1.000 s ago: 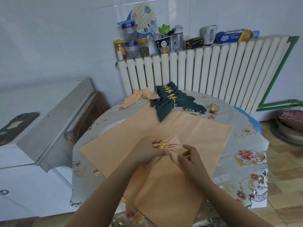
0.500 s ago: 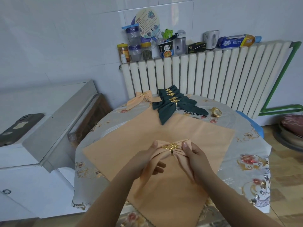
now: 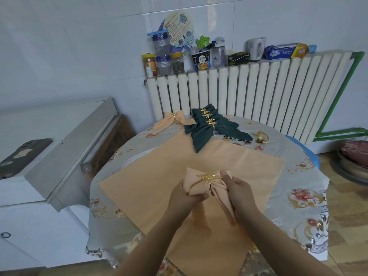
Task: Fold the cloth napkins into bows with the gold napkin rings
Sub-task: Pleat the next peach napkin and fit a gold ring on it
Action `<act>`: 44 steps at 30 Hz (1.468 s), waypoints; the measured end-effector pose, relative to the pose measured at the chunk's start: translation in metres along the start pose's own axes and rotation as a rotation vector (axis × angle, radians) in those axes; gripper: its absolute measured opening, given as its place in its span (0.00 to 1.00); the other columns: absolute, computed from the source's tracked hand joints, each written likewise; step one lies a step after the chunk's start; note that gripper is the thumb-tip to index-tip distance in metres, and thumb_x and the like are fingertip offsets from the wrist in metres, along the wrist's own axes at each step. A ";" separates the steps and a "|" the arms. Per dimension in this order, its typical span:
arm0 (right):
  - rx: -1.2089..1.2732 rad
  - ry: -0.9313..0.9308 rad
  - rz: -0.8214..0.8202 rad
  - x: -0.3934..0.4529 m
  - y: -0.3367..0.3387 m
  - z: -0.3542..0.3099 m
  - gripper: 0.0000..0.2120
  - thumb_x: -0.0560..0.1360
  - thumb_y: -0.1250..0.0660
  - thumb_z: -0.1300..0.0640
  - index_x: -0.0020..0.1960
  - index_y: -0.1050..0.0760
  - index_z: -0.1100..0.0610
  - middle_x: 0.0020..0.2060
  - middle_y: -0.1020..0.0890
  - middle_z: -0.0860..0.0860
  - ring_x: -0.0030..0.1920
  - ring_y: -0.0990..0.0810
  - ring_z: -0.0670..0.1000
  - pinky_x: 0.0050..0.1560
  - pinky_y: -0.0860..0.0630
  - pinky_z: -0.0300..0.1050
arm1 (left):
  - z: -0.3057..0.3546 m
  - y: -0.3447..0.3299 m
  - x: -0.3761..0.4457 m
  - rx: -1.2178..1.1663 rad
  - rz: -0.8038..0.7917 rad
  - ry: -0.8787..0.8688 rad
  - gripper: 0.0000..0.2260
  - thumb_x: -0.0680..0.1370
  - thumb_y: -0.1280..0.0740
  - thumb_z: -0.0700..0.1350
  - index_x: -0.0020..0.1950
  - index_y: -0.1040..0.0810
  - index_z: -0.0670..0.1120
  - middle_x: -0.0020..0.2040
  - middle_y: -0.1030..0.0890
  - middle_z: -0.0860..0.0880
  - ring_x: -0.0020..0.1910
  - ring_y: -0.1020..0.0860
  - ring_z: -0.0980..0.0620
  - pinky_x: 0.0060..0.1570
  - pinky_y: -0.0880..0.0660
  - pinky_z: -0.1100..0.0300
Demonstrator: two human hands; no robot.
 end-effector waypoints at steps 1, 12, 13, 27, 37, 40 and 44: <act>-0.031 0.052 0.007 0.000 0.002 -0.006 0.19 0.77 0.37 0.48 0.39 0.19 0.61 0.34 0.17 0.57 0.37 0.21 0.55 0.40 0.26 0.47 | 0.003 -0.007 0.000 -0.015 -0.104 -0.012 0.25 0.61 0.23 0.44 0.57 0.22 0.49 0.50 0.17 0.51 0.50 0.19 0.51 0.45 0.22 0.60; -0.271 0.275 -0.033 0.002 -0.009 -0.026 0.16 0.80 0.41 0.50 0.37 0.24 0.54 0.33 0.20 0.49 0.35 0.24 0.44 0.32 0.33 0.33 | 0.023 0.027 0.007 0.094 0.208 -0.056 0.20 0.81 0.42 0.53 0.48 0.21 0.37 0.45 0.18 0.40 0.45 0.20 0.45 0.46 0.25 0.52; -0.329 0.338 -0.012 -0.001 -0.012 -0.031 0.14 0.80 0.42 0.51 0.38 0.26 0.53 0.33 0.21 0.47 0.36 0.24 0.43 0.31 0.34 0.31 | 0.021 0.030 0.007 0.086 0.283 -0.069 0.19 0.81 0.42 0.51 0.47 0.22 0.37 0.43 0.19 0.40 0.45 0.21 0.43 0.46 0.25 0.50; -0.172 0.051 -0.210 0.054 -0.053 -0.031 0.07 0.77 0.37 0.56 0.47 0.21 0.55 0.44 0.18 0.49 0.47 0.22 0.49 0.48 0.27 0.42 | 0.038 0.080 0.043 -0.001 0.435 -0.043 0.08 0.82 0.47 0.48 0.55 0.34 0.45 0.46 0.27 0.50 0.46 0.28 0.51 0.43 0.33 0.56; -0.263 0.027 -0.183 0.172 -0.117 -0.056 0.03 0.75 0.32 0.58 0.48 0.20 0.54 0.37 0.18 0.51 0.37 0.23 0.48 0.37 0.29 0.37 | 0.041 0.136 0.168 0.273 0.305 0.034 0.09 0.78 0.37 0.47 0.56 0.31 0.49 0.48 0.26 0.56 0.45 0.28 0.60 0.42 0.34 0.61; -0.295 0.055 -0.159 0.224 -0.148 -0.066 0.04 0.75 0.32 0.57 0.48 0.20 0.53 0.38 0.18 0.50 0.37 0.24 0.46 0.37 0.30 0.37 | 0.045 0.157 0.225 0.300 0.289 -0.020 0.10 0.74 0.32 0.45 0.54 0.26 0.48 0.48 0.22 0.55 0.47 0.24 0.59 0.41 0.31 0.66; -0.318 0.091 -0.130 0.262 -0.169 -0.071 0.05 0.75 0.32 0.58 0.49 0.19 0.54 0.39 0.19 0.47 0.40 0.23 0.45 0.37 0.30 0.36 | 0.036 0.166 0.269 0.265 0.230 -0.012 0.19 0.65 0.30 0.53 0.52 0.21 0.45 0.49 0.17 0.49 0.48 0.19 0.54 0.42 0.28 0.66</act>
Point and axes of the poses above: each hand's wrist, its own x-axis towards the middle knuckle, its own y-axis out of the back of the hand, z = x × y, the point moved 9 cm from there along x, towards the middle knuckle
